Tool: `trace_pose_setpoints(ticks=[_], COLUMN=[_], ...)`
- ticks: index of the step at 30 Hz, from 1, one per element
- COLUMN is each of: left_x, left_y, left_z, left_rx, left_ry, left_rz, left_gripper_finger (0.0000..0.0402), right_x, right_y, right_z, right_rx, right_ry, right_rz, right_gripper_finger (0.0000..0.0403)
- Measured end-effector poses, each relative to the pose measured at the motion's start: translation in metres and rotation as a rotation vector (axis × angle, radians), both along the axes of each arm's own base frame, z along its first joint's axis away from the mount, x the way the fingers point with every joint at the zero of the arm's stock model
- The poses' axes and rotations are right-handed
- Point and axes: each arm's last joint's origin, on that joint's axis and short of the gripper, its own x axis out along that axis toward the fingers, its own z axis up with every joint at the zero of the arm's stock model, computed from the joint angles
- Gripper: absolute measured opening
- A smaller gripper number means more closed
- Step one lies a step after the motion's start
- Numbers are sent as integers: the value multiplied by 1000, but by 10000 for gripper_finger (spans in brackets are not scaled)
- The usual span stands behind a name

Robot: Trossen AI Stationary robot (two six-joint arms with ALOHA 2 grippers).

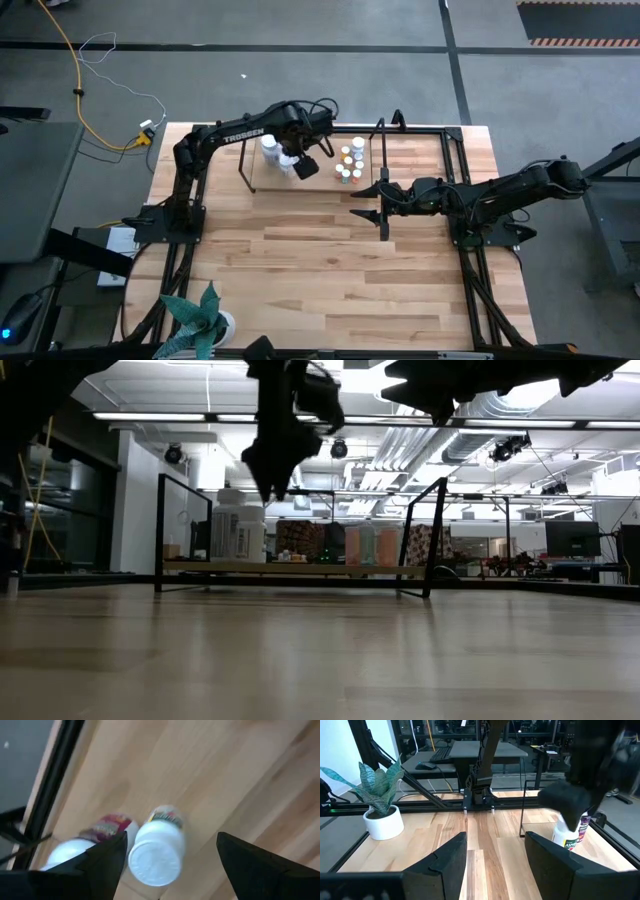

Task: Pick and place medicine bottles onto shelf by color
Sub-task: Return to Home Position

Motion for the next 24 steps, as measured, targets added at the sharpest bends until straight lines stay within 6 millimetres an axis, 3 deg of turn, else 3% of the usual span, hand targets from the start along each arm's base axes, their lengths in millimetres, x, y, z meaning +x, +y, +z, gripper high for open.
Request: trace_pose_setpoints(ticks=[8, 15, 19, 24], left_x=[6, -5, -28, -66], left_y=[-19, -71, -109, -154], left_z=[51, 82, 85, 66], left_rx=[100, 241, 348, 412], left_ry=[-214, -552, -739, -986], left_rz=[-41, -164, -252, -374], left_gripper_finger=[298, 298, 298, 298], right_x=[0, -1, -1, 0], right_y=[0, 0, 0, 0], right_z=[-1, -4, -4, -3], right_rx=[-1, -4, -4, -4], right_ry=[13, 46, 44, 29], right_rz=[0, 0, 0, -8], right_gripper_finger=[193, 193, 193, 193])
